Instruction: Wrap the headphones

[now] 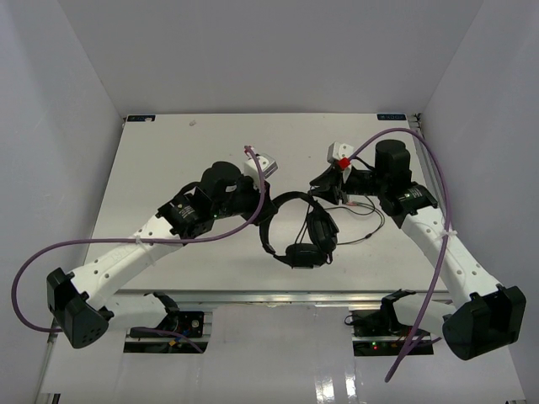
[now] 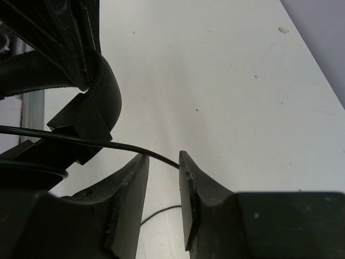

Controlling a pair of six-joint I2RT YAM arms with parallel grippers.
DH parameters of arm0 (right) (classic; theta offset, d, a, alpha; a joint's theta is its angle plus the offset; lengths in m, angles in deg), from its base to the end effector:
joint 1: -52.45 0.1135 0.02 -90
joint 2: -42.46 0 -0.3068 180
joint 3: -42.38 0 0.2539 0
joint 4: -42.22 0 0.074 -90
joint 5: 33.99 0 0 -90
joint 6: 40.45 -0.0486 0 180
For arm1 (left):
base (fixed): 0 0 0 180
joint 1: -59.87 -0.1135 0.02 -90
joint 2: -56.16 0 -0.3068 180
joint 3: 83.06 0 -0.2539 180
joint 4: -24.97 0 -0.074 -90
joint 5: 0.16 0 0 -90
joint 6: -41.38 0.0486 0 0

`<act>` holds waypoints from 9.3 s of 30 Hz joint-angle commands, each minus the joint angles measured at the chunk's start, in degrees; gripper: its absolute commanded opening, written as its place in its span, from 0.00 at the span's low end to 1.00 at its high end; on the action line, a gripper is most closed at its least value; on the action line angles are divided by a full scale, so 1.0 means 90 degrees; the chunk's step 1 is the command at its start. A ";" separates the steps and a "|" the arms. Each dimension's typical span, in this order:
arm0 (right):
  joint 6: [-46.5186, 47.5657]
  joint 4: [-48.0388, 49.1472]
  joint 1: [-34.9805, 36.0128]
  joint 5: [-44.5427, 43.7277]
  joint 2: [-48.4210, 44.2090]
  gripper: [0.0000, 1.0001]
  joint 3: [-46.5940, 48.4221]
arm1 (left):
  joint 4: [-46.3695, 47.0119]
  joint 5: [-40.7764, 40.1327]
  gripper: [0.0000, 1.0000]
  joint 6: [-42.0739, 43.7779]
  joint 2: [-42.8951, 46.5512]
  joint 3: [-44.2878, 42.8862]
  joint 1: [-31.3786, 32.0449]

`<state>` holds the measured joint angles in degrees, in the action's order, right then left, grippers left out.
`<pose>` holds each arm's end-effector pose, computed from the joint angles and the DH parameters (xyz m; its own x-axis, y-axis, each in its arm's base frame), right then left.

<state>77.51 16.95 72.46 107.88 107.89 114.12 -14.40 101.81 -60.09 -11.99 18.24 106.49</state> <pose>0.2154 0.1191 0.3866 0.1571 -0.2509 -0.9552 -0.9472 0.2355 -0.2177 0.1726 -0.1973 0.3862 -0.4907 0.2360 -0.8388 0.7533 0.5987 -0.2722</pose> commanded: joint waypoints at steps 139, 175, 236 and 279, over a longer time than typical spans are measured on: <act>0.2340 -0.2063 0.0143 -0.2902 0.1750 0.13 0.2719 | 0.1663 -0.0257 0.00 -0.0562 -0.1516 0.0743 0.0163; -0.1605 0.1571 -0.0514 0.1570 0.1241 0.19 -0.0008 | -0.0605 -0.0756 0.00 -0.0667 -0.0404 -0.1808 0.0181; -0.2655 0.6912 0.0936 0.0464 0.3091 0.69 -0.2247 | -0.2027 -0.1385 0.00 -0.1608 -0.1103 -0.5001 0.0210; 0.3373 -0.2921 0.1298 -0.3450 0.0023 0.08 -0.0732 | 0.1594 -0.4906 0.00 -0.2832 -0.1511 -0.1907 -0.1060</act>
<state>102.87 -4.04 82.89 84.20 107.33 104.57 -4.28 55.57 -81.09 -22.26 2.35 99.56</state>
